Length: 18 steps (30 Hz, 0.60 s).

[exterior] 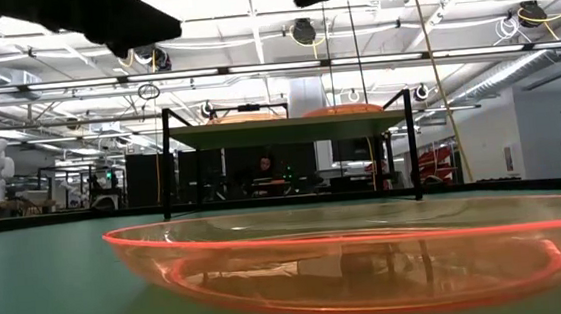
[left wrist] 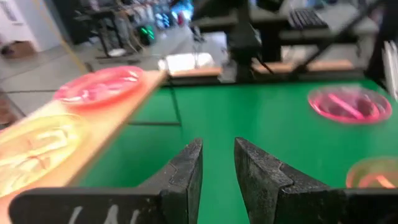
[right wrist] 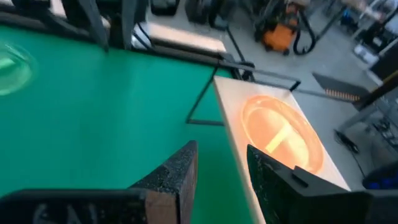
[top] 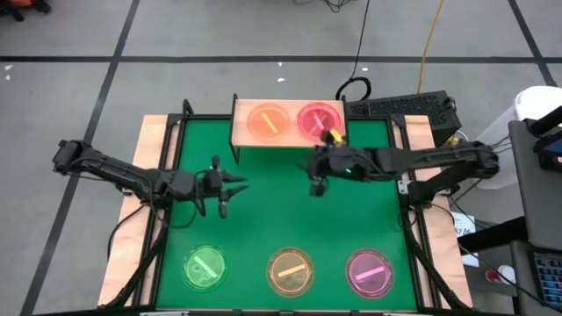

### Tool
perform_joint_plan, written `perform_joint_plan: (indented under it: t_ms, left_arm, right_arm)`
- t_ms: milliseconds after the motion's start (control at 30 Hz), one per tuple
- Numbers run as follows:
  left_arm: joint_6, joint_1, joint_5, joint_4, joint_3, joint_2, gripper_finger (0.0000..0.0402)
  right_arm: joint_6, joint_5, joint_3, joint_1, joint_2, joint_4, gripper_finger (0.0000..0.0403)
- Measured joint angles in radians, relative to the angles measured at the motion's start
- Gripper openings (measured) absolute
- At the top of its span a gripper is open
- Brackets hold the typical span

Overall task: Place and stack plates onto a shelf
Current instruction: Stack the orange plate on top of the orange plate on the shelf

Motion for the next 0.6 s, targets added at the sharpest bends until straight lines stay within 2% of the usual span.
perform_joint_plan:
  t_ms: [267, 433, 600]
  left_arm:
    - [0.112, -0.078, 0.012, -0.083, 0.153, 0.257, 0.0099]
    - [0.094, -0.099, 0.124, -0.077, 0.187, 0.398, 0.0099]
    - [0.018, -0.121, 0.229, -0.066, 0.189, 0.501, 0.0099]
  right_arm:
    - [-0.013, 0.055, -0.405, 0.115, -0.228, 0.474, 0.0121]
    - [-0.043, 0.054, -0.601, 0.169, -0.340, 0.741, 0.0121]
    - [-0.044, 0.053, -0.703, 0.205, -0.425, 0.843, 0.0121]
